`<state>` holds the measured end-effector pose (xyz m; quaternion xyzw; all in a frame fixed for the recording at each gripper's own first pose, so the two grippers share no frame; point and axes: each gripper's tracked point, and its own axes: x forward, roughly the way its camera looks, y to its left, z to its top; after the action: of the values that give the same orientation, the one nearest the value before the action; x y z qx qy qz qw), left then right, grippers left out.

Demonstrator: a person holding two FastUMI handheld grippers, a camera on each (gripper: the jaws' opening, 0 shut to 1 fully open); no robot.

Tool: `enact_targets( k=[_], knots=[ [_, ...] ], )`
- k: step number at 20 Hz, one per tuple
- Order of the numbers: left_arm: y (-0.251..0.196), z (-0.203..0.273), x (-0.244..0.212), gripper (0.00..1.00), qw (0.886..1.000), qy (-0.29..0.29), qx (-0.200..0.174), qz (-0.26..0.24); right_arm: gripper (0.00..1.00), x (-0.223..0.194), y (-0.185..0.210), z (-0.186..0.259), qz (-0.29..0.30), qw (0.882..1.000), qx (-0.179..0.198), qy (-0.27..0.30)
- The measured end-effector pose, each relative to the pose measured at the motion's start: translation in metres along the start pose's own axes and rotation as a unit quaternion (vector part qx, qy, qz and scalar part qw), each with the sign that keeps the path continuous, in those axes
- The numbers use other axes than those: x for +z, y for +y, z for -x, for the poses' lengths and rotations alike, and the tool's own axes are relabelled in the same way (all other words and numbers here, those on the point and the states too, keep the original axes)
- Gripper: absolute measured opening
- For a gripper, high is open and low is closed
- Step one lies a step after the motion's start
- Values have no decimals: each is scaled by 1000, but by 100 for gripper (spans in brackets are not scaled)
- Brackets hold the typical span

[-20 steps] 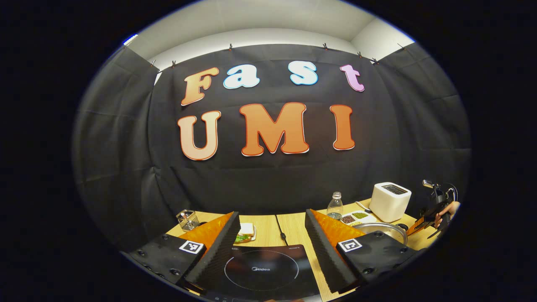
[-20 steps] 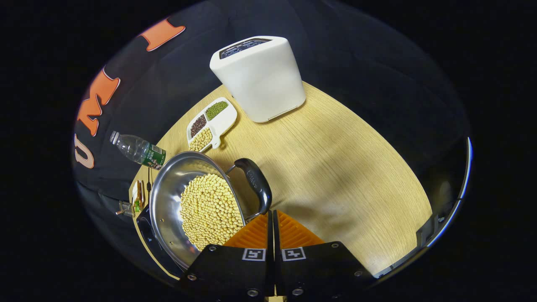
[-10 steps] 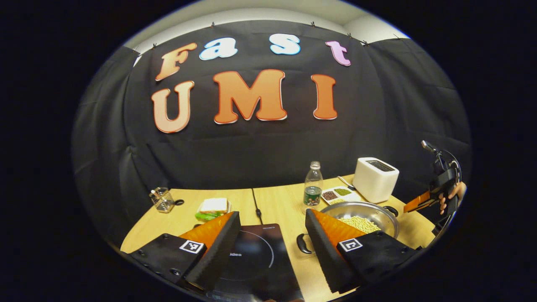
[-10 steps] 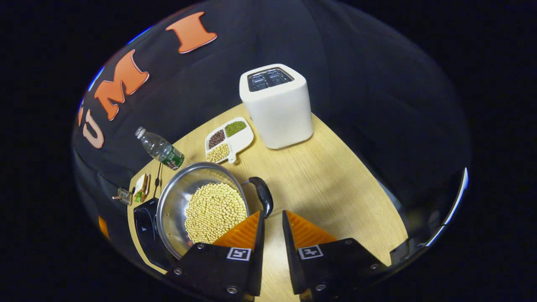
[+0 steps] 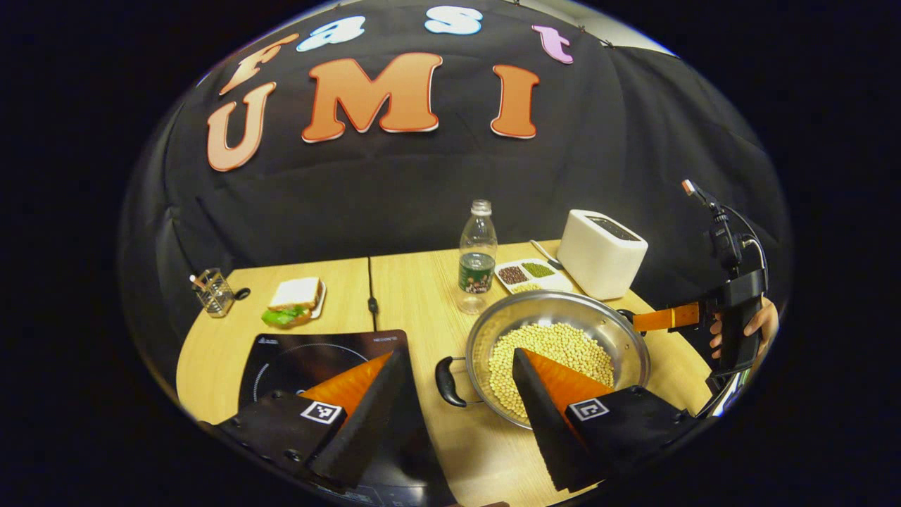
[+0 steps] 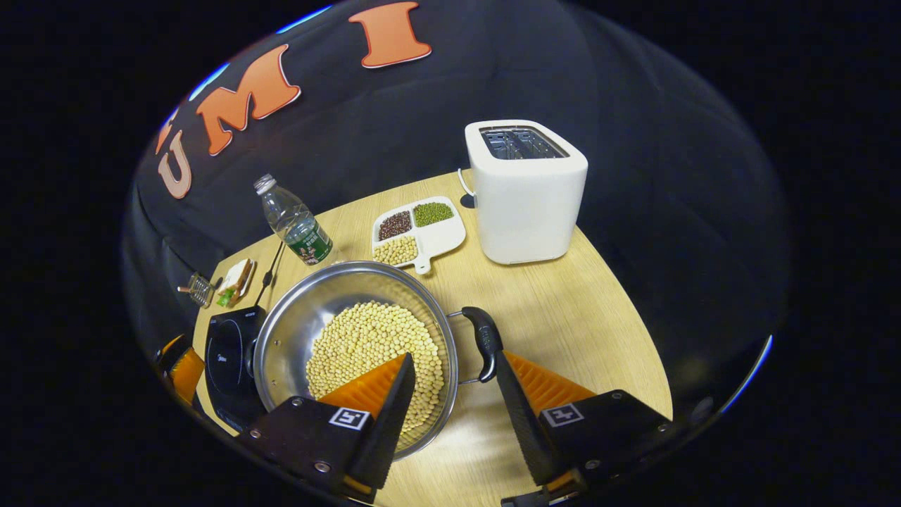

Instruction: First push the handle of the pot to place it horizontally, then grasp the pot with both hands and set it on the induction cooktop.

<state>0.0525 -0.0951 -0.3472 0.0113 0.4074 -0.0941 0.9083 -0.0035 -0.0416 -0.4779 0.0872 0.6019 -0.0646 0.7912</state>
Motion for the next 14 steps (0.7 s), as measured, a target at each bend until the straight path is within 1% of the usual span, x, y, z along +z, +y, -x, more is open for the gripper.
enact_targets(
  k=[1, 3, 7, 8, 9, 10, 11, 13, 14],
  knots=[
    [-7, -7, -8, 100, 1000, 20, -10, 6, 76, -1, -1, -2, 4, 1000, -3, 0],
    [-12, -23, -20, 99, 999, 47, -14, 14, 78, 0, -2, -6, 7, 1000, -7, 0],
    [-9, -53, -47, 98, 996, 92, 7, 17, 80, 0, -11, -13, 19, 1000, -23, -2],
    [-10, -59, -52, 98, 995, 97, 7, 17, 80, 0, -12, -17, 24, 999, -27, -2],
    [-6, -61, -54, 98, 995, 97, 22, 10, 80, 0, -14, -19, 31, 999, -32, -4],
    [-4, -65, -53, 96, 995, 91, 26, 4, 80, 1, -16, -21, 38, 999, -37, -5],
    [-2, -70, -57, 99, 995, 96, 32, 2, 80, -1, -16, -24, 44, 998, -40, -5],
    [-1, -78, -66, 96, 993, 113, 37, 11, 81, -4, -16, -28, 53, 998, -41, -1],
    [-1, -81, -65, 98, 993, 112, 39, 12, 81, -4, -16, -29, 57, 997, -42, 0]
  ],
)
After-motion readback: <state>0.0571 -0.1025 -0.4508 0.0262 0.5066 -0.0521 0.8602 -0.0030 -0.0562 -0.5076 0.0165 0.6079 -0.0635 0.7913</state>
